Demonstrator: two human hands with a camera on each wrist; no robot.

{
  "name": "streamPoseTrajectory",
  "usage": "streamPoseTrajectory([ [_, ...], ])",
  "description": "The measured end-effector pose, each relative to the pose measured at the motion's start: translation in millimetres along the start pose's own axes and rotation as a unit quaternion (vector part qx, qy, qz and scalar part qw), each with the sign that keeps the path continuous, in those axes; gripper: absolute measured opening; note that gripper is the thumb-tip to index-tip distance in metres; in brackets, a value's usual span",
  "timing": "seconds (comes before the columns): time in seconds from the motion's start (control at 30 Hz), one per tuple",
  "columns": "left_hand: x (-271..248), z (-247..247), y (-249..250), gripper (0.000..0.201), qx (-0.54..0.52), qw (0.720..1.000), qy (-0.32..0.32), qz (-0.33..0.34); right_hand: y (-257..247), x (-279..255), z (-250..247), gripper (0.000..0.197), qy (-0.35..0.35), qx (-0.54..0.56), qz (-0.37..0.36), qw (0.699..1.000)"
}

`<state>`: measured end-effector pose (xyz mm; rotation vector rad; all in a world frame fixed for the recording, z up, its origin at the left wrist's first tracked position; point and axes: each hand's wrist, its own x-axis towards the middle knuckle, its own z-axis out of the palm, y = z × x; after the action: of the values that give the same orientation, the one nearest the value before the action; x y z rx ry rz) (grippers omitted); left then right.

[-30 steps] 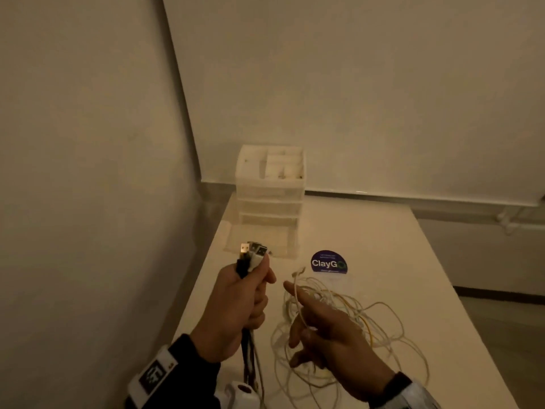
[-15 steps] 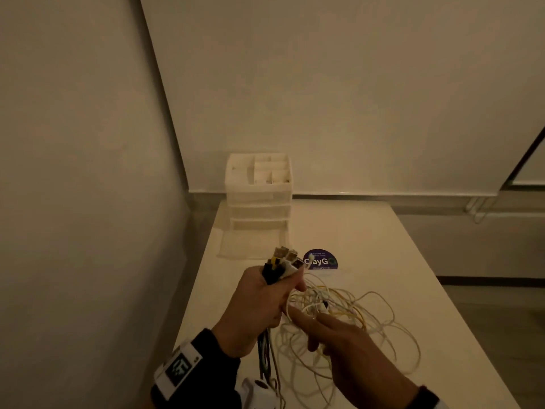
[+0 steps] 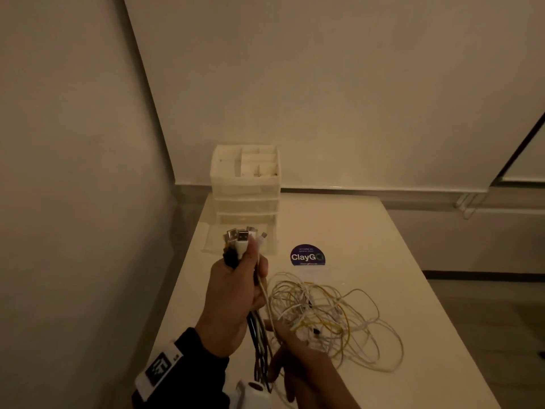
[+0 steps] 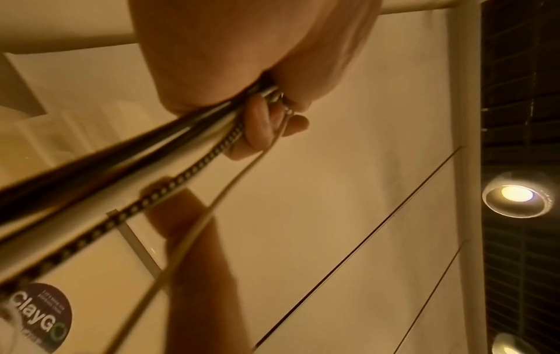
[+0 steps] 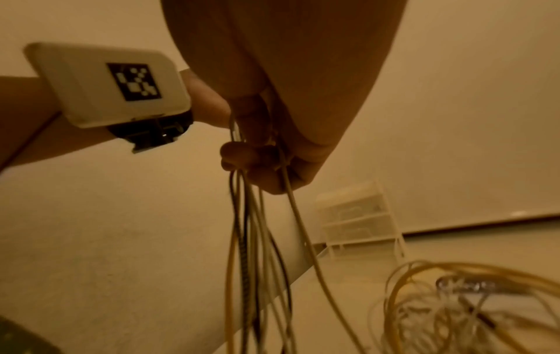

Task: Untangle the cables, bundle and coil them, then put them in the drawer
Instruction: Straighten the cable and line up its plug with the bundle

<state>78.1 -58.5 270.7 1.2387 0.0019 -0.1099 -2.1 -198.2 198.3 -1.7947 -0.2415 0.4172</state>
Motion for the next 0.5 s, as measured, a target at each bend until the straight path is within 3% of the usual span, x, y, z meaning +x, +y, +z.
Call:
streamPoseTrajectory([
  [0.07, 5.6, 2.7, -0.7, 0.041, -0.007, 1.000, 0.019, 0.018, 15.0, 6.9, 6.7, 0.053, 0.028, -0.051, -0.021, 0.998],
  [0.13, 9.6, 3.2, 2.9, 0.038, -0.022, 0.999, 0.035, 0.023, 27.5, 5.4, 5.5, 0.052, 0.051, -0.106, -0.038, 0.992],
  [0.2, 11.1, 1.8, 7.2, 0.044, -0.042, 0.999, 0.020, 0.013, 30.1, 4.8, -5.9, 0.044, 0.053, -0.112, -0.052, 0.991],
  [0.33, 7.1, -3.4, 19.5, 0.048, 0.028, 0.999, -0.022, 0.037, 11.2, 11.6, -25.1, 0.024, 0.063, -0.065, -0.070, 0.993],
  [0.5, 12.8, -16.3, 70.0, 0.049, -0.011, 0.991, 0.059, 0.123, 51.5, 17.0, -28.9, 0.024, 0.024, -0.142, -0.039, 0.989],
])
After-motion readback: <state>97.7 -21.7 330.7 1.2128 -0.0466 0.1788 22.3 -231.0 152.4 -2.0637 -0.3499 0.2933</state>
